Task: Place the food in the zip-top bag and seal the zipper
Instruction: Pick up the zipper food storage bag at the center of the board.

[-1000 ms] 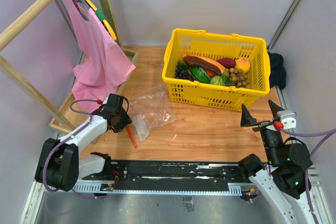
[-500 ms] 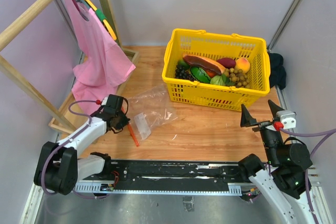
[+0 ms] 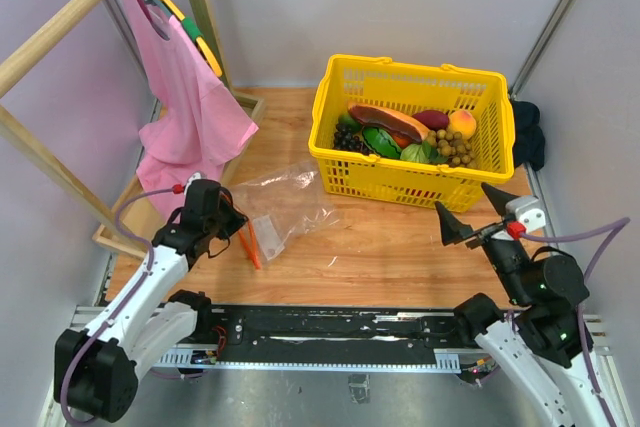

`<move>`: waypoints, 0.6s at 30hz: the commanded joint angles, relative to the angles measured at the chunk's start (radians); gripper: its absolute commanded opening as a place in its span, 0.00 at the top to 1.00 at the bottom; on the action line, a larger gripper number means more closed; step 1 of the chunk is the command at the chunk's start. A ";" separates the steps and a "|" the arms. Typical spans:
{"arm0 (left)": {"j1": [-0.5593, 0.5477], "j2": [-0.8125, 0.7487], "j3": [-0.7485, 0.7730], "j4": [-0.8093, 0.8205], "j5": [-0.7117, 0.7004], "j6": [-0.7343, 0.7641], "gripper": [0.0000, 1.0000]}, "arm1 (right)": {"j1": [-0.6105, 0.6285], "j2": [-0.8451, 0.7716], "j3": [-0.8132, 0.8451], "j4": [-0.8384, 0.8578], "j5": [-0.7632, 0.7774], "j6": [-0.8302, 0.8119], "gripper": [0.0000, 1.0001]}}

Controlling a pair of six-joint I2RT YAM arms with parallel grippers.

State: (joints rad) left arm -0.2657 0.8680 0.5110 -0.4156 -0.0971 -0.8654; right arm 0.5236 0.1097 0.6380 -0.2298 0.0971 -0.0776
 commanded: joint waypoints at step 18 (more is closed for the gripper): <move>-0.007 0.055 -0.216 0.386 0.203 -0.159 0.44 | 0.012 0.116 0.043 0.008 -0.168 0.039 0.02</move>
State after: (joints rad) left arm -0.2661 0.8894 0.3267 -0.1318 0.0704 -0.9958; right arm 0.5236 0.2222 0.6628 -0.2375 -0.0566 -0.0483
